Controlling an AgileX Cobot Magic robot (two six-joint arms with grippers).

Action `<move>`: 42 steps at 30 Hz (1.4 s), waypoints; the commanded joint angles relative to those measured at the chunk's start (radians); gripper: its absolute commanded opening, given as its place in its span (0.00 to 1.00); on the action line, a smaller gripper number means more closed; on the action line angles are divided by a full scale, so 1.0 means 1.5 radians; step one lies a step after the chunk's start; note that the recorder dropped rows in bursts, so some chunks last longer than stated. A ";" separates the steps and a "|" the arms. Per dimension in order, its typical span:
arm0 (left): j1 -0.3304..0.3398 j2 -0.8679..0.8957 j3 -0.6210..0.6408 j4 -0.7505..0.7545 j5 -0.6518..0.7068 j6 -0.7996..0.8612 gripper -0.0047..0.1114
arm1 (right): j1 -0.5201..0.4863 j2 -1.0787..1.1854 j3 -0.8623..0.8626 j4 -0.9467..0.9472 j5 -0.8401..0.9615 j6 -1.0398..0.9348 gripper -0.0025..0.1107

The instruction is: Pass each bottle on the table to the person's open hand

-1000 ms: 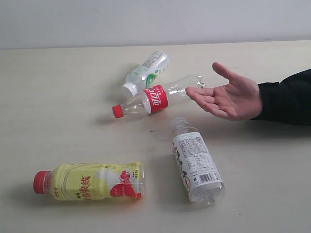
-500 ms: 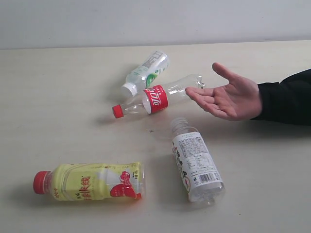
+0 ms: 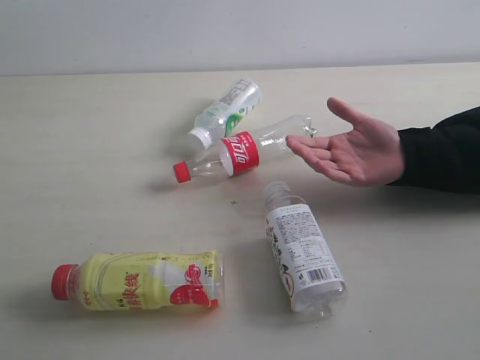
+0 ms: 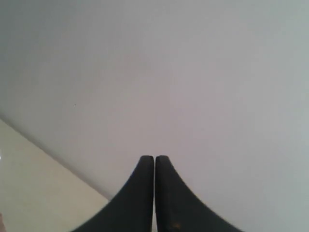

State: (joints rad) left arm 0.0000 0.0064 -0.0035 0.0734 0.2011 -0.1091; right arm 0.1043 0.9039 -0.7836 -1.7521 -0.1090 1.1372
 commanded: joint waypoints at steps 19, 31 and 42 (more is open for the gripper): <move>0.000 -0.004 0.002 0.002 -0.002 0.000 0.04 | 0.001 0.081 0.105 0.262 0.202 -0.190 0.05; 0.000 -0.004 0.002 0.002 -0.002 0.000 0.04 | 0.142 0.222 0.012 0.708 0.442 -0.660 0.05; 0.000 -0.004 0.002 0.002 -0.002 0.000 0.04 | 0.215 0.294 -0.125 1.346 0.705 -1.259 0.06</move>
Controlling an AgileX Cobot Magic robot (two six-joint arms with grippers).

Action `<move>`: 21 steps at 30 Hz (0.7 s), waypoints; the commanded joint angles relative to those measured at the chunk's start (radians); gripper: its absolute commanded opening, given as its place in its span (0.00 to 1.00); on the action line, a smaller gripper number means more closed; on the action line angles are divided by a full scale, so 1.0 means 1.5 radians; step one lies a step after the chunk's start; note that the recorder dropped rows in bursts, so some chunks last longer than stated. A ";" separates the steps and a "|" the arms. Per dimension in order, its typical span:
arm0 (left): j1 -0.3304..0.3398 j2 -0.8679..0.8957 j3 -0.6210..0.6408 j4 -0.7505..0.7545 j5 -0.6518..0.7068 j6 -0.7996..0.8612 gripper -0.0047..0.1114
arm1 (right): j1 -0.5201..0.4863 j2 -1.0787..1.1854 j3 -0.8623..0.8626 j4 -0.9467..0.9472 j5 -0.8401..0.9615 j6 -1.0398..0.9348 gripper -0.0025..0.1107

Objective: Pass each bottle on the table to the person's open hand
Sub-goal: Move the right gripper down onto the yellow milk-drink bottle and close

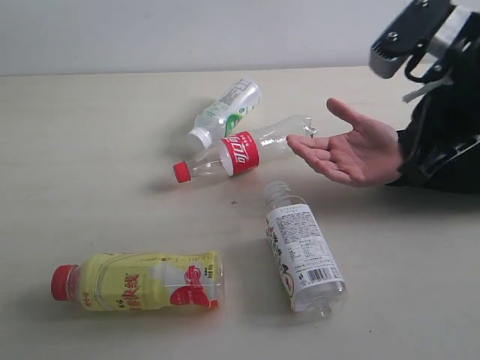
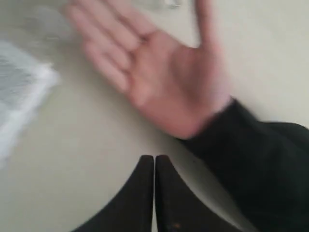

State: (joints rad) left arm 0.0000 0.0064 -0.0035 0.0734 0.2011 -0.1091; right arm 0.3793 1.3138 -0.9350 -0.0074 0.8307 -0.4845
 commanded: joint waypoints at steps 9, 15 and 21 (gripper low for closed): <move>0.000 -0.004 0.002 0.002 -0.002 0.000 0.04 | 0.171 0.072 -0.025 0.208 0.014 -0.199 0.36; 0.000 -0.004 0.002 0.002 -0.002 0.000 0.04 | 0.197 0.095 -0.025 0.250 -0.023 -0.199 0.37; 0.000 -0.004 0.002 0.002 -0.002 0.000 0.04 | 0.252 0.137 -0.028 0.240 -0.102 -0.248 0.55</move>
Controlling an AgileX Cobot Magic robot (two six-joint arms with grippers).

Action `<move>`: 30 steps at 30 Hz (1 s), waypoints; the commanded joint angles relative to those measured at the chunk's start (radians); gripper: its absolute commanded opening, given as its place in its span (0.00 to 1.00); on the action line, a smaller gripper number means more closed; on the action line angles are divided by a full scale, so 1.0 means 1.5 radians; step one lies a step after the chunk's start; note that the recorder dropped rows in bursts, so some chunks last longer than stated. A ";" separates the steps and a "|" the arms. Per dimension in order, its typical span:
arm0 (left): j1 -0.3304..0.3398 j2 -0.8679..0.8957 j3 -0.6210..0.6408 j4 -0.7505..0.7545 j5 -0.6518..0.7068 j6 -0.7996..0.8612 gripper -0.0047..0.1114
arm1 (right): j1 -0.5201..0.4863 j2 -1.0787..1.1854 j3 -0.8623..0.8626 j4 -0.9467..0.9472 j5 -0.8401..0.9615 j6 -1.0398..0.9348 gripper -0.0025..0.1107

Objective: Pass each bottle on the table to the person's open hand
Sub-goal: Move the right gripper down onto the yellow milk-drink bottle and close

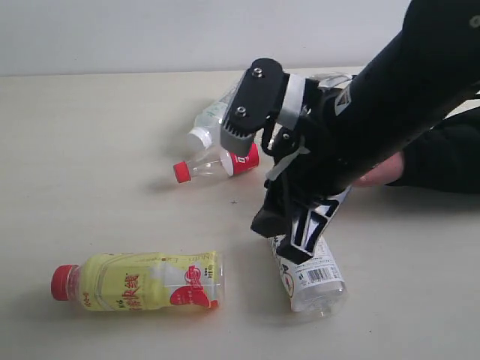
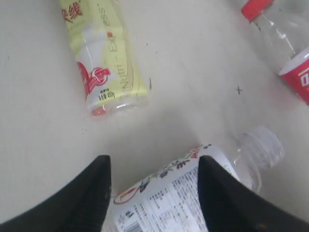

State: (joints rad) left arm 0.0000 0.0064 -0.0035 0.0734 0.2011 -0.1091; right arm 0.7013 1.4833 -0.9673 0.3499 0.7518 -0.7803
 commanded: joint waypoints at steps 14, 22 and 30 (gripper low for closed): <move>0.000 -0.004 0.002 0.002 -0.002 0.000 0.04 | 0.183 0.229 -0.109 -0.064 -0.161 0.000 0.63; 0.000 -0.004 0.002 0.002 -0.002 0.000 0.04 | 0.188 0.310 -0.208 -0.073 -0.042 0.023 0.63; 0.000 -0.004 0.002 0.002 -0.002 0.000 0.04 | 0.199 0.359 -0.226 -0.086 -0.046 0.023 0.67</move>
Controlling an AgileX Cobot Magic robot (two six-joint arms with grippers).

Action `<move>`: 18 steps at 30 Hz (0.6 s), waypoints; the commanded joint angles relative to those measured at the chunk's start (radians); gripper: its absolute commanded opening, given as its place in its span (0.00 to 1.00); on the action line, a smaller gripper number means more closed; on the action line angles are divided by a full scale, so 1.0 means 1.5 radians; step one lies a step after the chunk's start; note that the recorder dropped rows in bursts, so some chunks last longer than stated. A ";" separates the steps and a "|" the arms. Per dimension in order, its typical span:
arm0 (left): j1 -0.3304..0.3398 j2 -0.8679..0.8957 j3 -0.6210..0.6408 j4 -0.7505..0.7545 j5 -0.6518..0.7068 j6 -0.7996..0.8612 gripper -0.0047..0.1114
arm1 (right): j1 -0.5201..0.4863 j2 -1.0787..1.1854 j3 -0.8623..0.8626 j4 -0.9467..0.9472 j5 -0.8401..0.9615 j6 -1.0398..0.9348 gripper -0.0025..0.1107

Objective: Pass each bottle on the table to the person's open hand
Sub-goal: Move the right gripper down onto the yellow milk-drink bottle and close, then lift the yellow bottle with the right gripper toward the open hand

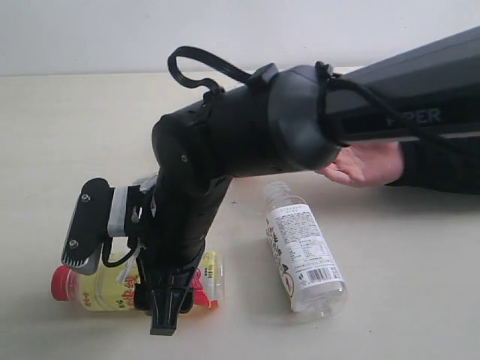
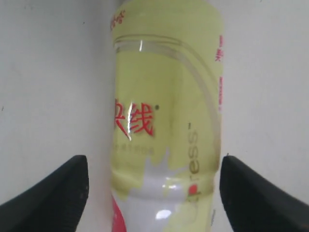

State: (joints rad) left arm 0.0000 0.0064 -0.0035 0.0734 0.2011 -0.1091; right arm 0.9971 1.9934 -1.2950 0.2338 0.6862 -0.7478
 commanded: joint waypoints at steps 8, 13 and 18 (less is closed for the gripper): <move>0.000 -0.004 0.002 0.002 -0.002 0.000 0.04 | 0.002 0.047 -0.008 -0.020 -0.006 0.015 0.66; 0.000 -0.004 0.002 0.002 -0.002 0.000 0.04 | 0.002 0.060 -0.010 -0.020 -0.012 0.032 0.62; 0.000 -0.004 0.002 0.002 -0.002 0.000 0.04 | 0.002 0.056 -0.010 -0.011 -0.011 0.032 0.28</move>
State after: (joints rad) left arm 0.0000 0.0064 -0.0035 0.0734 0.2011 -0.1091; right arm 0.9996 2.0857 -1.3019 0.2095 0.6788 -0.7037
